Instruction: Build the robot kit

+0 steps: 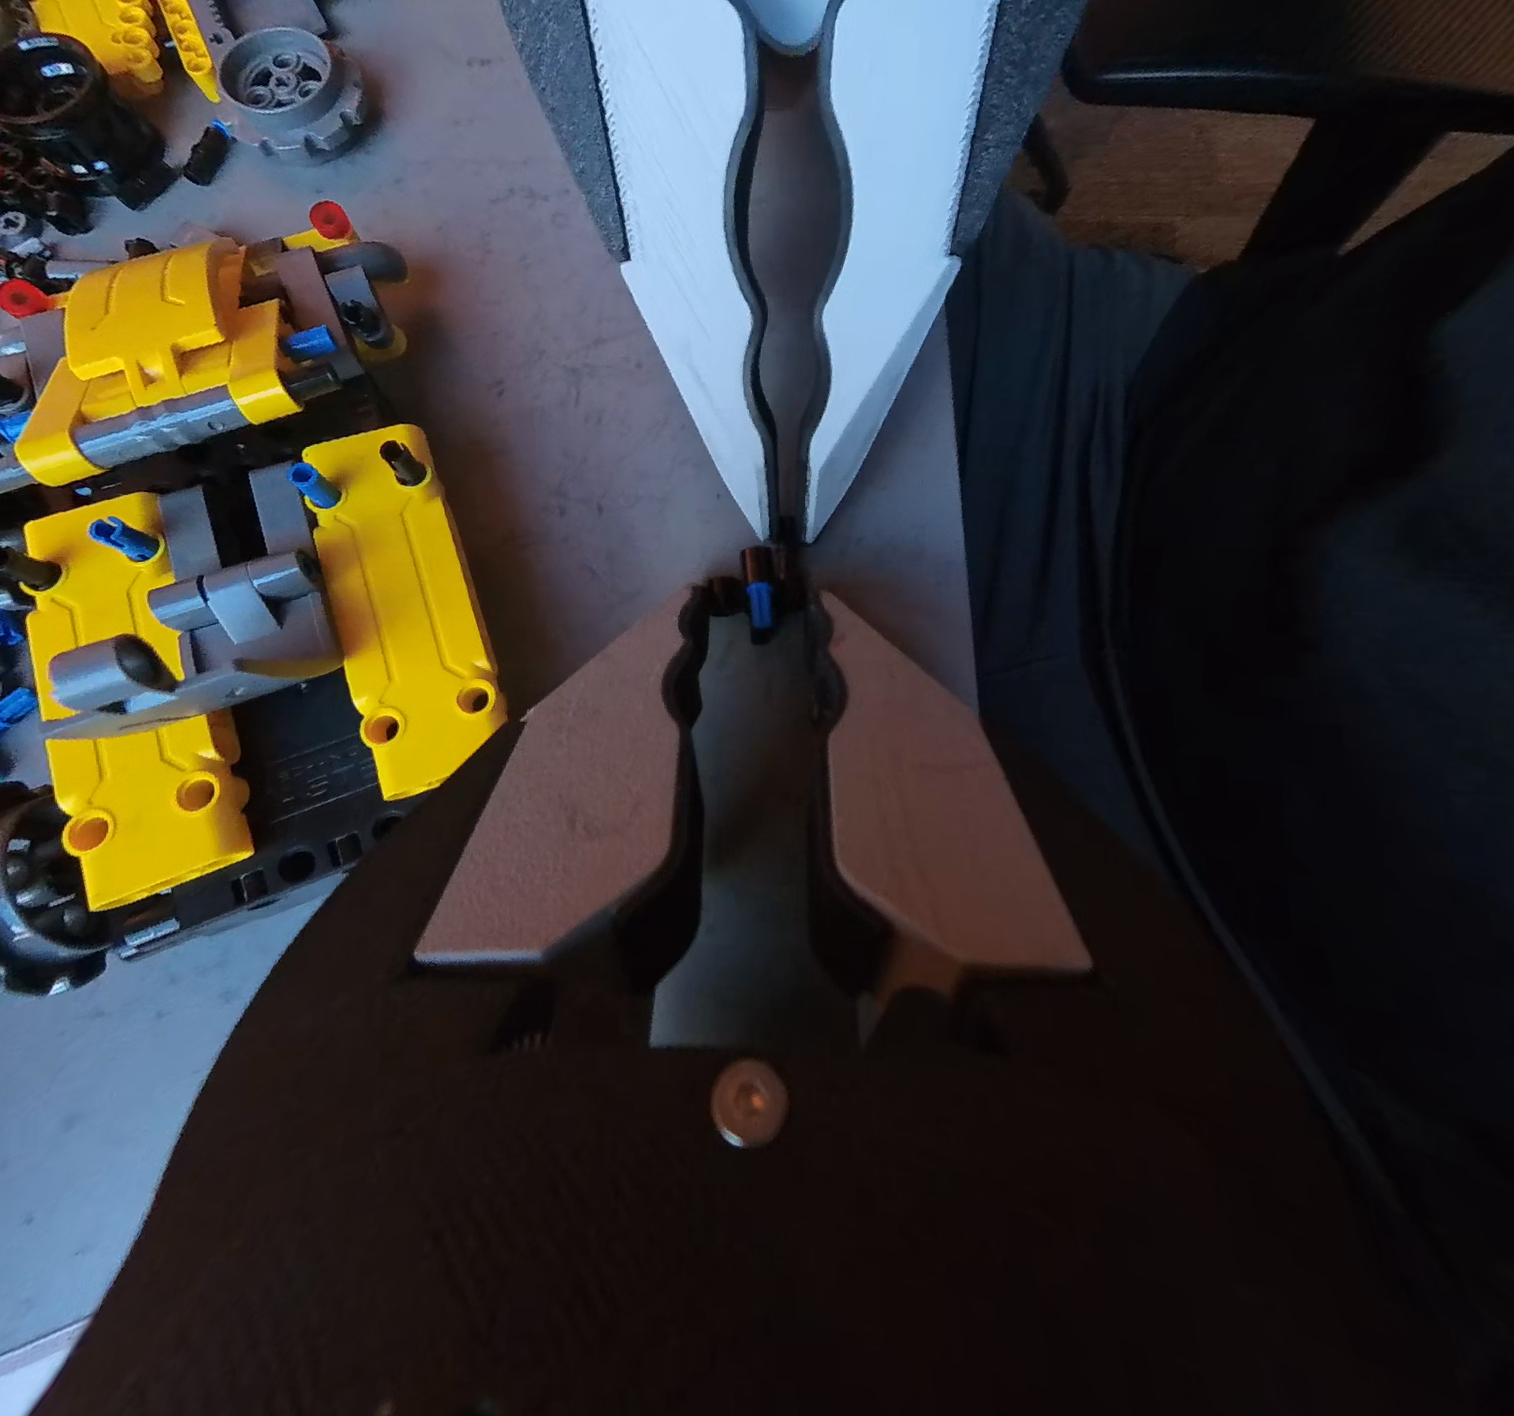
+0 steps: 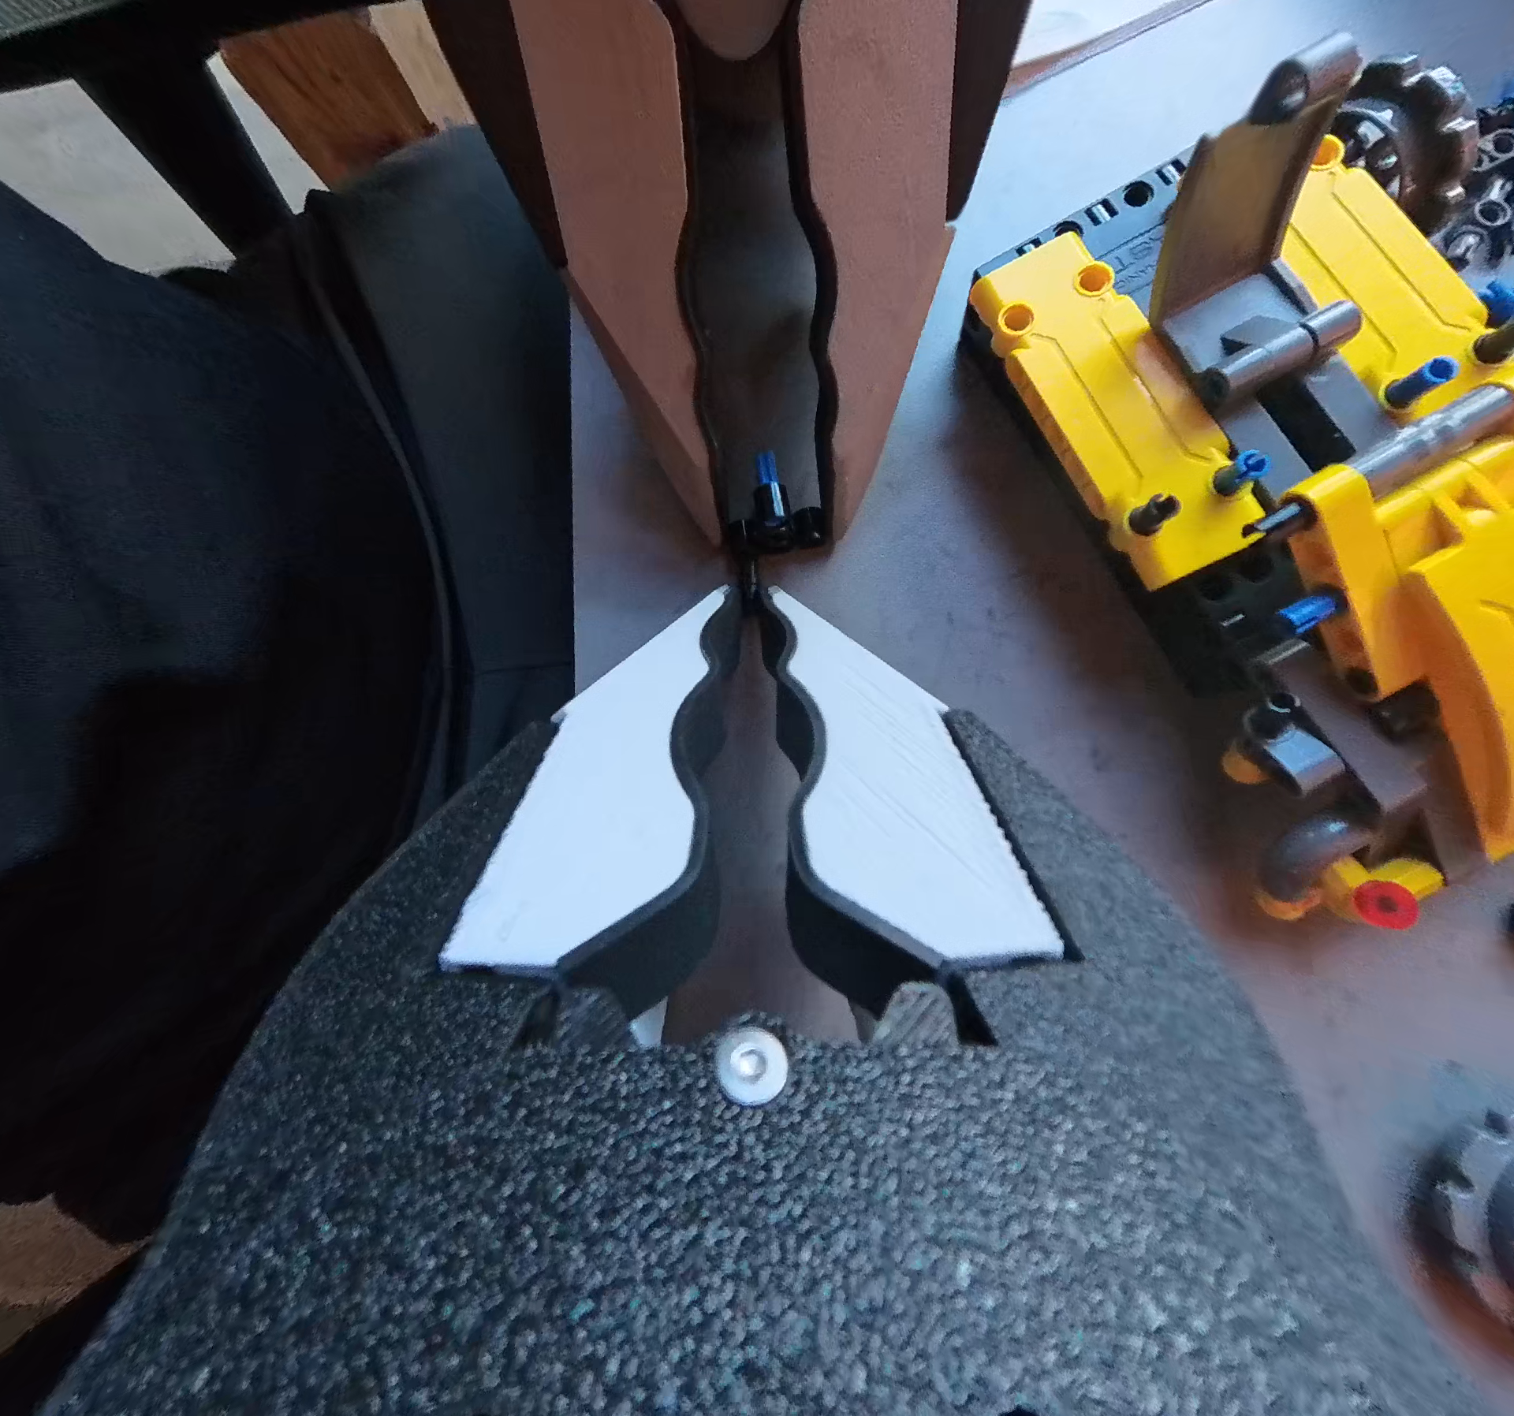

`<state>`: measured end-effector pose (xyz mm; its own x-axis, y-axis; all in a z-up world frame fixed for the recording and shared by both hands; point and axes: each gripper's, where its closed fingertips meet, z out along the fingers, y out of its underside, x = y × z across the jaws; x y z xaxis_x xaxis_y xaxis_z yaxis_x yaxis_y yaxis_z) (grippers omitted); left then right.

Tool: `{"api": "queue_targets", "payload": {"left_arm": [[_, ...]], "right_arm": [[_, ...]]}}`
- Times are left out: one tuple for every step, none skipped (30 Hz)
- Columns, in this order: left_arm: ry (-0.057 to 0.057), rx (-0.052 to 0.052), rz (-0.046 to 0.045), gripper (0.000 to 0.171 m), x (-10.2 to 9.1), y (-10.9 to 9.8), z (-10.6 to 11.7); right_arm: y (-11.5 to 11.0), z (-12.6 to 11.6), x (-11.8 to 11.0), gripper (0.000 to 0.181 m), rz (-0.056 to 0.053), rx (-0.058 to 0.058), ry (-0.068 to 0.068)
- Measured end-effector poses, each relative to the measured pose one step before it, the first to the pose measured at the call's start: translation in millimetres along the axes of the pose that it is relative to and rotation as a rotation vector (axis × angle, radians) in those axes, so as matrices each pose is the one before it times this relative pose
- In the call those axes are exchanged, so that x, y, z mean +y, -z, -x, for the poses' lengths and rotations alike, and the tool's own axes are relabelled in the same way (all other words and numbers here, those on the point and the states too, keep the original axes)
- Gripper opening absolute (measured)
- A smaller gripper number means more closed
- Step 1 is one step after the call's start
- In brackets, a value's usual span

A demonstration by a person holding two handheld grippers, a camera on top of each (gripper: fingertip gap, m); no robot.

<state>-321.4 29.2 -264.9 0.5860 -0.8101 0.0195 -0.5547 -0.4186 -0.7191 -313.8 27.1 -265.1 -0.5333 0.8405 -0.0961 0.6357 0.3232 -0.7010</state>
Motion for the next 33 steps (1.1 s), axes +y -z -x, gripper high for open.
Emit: {"api": "queue_targets", "payload": {"left_arm": [[0.0007, -0.0002, -0.00035, 0.021, 0.08, -0.04, 0.04], [0.0002, 0.0012, 0.00000, 0.020, -0.04, -0.04, -0.10], [-0.0006, 0.0035, -0.00094, 0.020, -0.09, -0.16, -0.23], [-0.0025, 0.0024, 0.00004, 0.020, -0.10, -0.12, -0.28], [-0.0016, 0.0015, -0.00014, 0.020, -0.01, 0.01, 0.04], [0.0012, 0.0012, -0.00014, 0.019, -0.01, 0.01, -0.12], [-0.0009, -0.0004, 0.00007, 0.019, 0.00, -0.01, -0.02], [-0.0013, 0.0001, -0.00002, 0.019, -0.07, -0.08, -0.13], [-0.0004, 0.0006, 0.00010, 0.020, 0.05, 0.05, -0.13], [0.0007, 0.0011, 0.00019, 0.020, 0.04, 0.03, -0.07], [0.0023, 0.0031, 0.00016, 0.021, 0.12, 0.13, -0.12], [0.0015, 0.0026, -0.00026, 0.021, 0.13, 0.03, 0.01], [-0.0007, 0.0009, 0.00027, 0.021, 0.05, 0.04, 0.05], [0.0006, 0.0007, 0.00011, 0.020, 0.03, 0.03, 0.00], [-0.0001, 0.0001, 0.00004, 0.021, 0.01, 0.00, -0.01], [-0.0004, -0.0003, 0.00000, 0.021, -0.01, -0.02, -0.07], [-0.0003, -0.0002, 0.00006, 0.021, 0.01, 0.00, 0.05], [0.0002, 0.0001, -0.00002, 0.021, 0.00, 0.00, -0.03], [-0.0003, -0.0002, -0.00002, 0.021, 0.00, 0.00, 0.05], [-0.0010, -0.0009, 0.00001, 0.021, 0.03, 0.02, -0.03], [-0.0006, -0.0014, -0.00011, 0.021, 0.01, 0.01, 0.01], [-0.0007, -0.0022, 0.00013, 0.021, 0.03, 0.01, 0.00], [0.0014, -0.0018, 0.00002, 0.021, 0.03, 0.02, -0.06], [0.0036, -0.0022, -0.00001, 0.021, -0.07, 0.07, 0.05], [0.0022, -0.0036, 0.00019, 0.021, 0.00, -0.02, 0.08], [0.0029, -0.0043, 0.00006, 0.021, 0.04, 0.03, 0.18], [0.0043, -0.0052, 0.00029, 0.021, -0.06, 0.05, 0.14], [0.0067, -0.0045, 0.00063, 0.021, -0.06, -0.11, 0.12], [0.0077, -0.0045, 0.00066, 0.020, -0.13, -0.04, 0.04], [0.0085, -0.0046, 0.00065, 0.020, -0.08, 0.02, 0.06], [0.0079, -0.0042, 0.00015, 0.020, -0.12, -0.13, 0.13], [0.0040, -0.0054, 0.00003, 0.020, -0.12, -0.14, 0.08], [0.0002, -0.0042, 0.00047, 0.020, -0.13, -0.05, 0.01]], "right_arm": [[-0.02, 0.10, -0.03, 0.003, -0.0095, -0.0036, 0.0007], [0.21, 0.47, 0.05, 0.003, -0.0058, -0.0059, 0.0026], [0.16, 0.72, 0.00, 0.003, 0.0002, -0.0049, 0.0107], [-0.08, 0.01, 0.18, 0.003, 0.0027, 0.0027, 0.0169], [0.00, -0.09, -0.05, 0.003, 0.0007, -0.0002, 0.0073], [0.03, -0.02, 0.03, 0.003, -0.0002, -0.0056, -0.0053], [-0.03, 0.10, -0.05, 0.003, -0.0010, -0.0044, -0.0023], [0.08, 0.20, 0.02, 0.003, 0.0003, -0.0013, 0.0070], [-0.21, 0.05, -0.06, 0.003, 0.0023, 0.0015, 0.0120], [-0.40, 0.06, -0.22, 0.003, 0.0040, -0.0007, 0.0042], [-0.34, 0.10, -0.24, 0.003, 0.0042, -0.0032, -0.0038], [-0.10, -0.05, -0.03, 0.003, 0.0036, -0.0014, -0.0010], [-0.01, -0.09, -0.03, 0.002, 0.0019, -0.0001, 0.0002], [-0.07, 0.00, -0.04, 0.002, 0.0004, -0.0004, 0.0011], [-0.01, -0.09, -0.14, 0.002, 0.0004, -0.0014, 0.0025], [-0.05, -0.10, -0.03, 0.002, 0.0011, -0.0039, 0.0014], [-0.04, -0.17, -0.04, 0.002, 0.0018, -0.0065, -0.0001], [-0.07, -0.34, -0.05, 0.002, 0.0027, -0.0069, -0.0006], [-0.12, -0.18, -0.15, 0.002, 0.0026, -0.0074, -0.0047], [-0.09, -0.11, -0.10, 0.002, 0.0020, -0.0082, -0.0097], [0.07, 0.08, 0.12, 0.002, 0.0007, -0.0069, -0.0121], [0.01, 0.07, 0.11, 0.002, 0.0011, -0.0049, -0.0116], [0.15, 0.17, 0.11, 0.002, 0.0027, -0.0063, -0.0149], [0.05, -0.03, 0.12, 0.002, 0.0043, -0.0071, -0.0170], [0.06, 0.11, 0.12, 0.002, 0.0068, -0.0083, -0.0215], [0.17, 0.21, 0.13, 0.002, 0.0131, -0.0057, -0.0197], [0.14, 0.00, 0.22, 0.002, 0.0202, 0.0049, -0.0067], [0.01, 0.06, 0.36, 0.002, 0.0276, 0.0133, 0.0036], [-0.03, 0.03, 0.21, 0.003, 0.0298, 0.0131, 0.0050], [0.07, 0.07, 0.18, 0.002, 0.0259, 0.0038, -0.0043], [0.40, 0.12, 0.10, 0.002, 0.0203, -0.0073, -0.0127], [0.51, 0.15, 0.12, 0.002, 0.0161, -0.0176, -0.0204], [0.35, 0.23, -0.08, 0.002, 0.0125, -0.0258, -0.0216]]}}
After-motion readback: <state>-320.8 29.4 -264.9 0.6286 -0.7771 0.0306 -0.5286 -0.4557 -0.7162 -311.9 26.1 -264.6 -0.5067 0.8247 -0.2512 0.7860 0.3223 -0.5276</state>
